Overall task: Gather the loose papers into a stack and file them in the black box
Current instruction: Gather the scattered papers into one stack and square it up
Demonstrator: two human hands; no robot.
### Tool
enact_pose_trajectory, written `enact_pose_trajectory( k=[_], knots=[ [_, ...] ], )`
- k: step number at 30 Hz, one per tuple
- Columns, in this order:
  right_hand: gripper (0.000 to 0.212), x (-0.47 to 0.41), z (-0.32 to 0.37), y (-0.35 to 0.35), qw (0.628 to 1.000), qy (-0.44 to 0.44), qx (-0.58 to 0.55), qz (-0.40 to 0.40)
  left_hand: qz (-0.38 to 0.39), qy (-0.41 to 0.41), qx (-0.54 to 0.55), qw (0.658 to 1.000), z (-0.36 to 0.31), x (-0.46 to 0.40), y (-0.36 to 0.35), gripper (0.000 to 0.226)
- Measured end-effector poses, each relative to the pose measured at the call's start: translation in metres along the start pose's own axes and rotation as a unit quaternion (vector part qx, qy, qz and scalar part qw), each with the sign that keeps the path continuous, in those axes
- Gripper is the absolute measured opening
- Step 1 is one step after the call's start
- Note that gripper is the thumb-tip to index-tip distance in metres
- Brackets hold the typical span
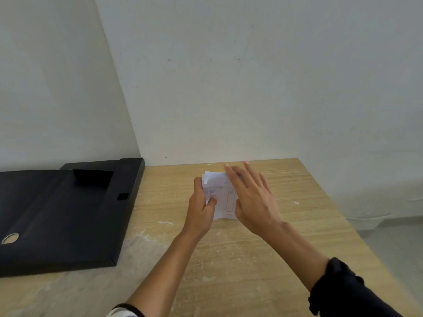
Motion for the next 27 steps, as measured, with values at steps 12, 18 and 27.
enact_pose_trajectory(
  k=[12,18,27],
  knots=[
    [0.025,0.006,-0.033,-0.017,0.907,-0.214,-0.362,-0.043,-0.066,0.008,0.01,0.998,0.012,0.002,0.0,0.021],
    [0.043,0.009,-0.009,-0.031,0.85,-0.209,-0.473,-0.1,-0.051,0.018,0.119,0.991,0.012,0.005,-0.008,0.014],
    [0.034,0.008,-0.01,-0.049,0.837,-0.222,-0.48,-0.139,-0.063,0.019,0.087,0.994,0.024,0.001,-0.004,0.014]
  ],
)
Point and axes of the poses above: each hand's wrist, its own x-axis away from the middle knuckle, its own y-axis out of the back of the hand, z = x × y, the point moved 4 cm from there along -x, towards the middle knuckle, and after that the axes turned 5 degrees about y, right-handed, at the moved point
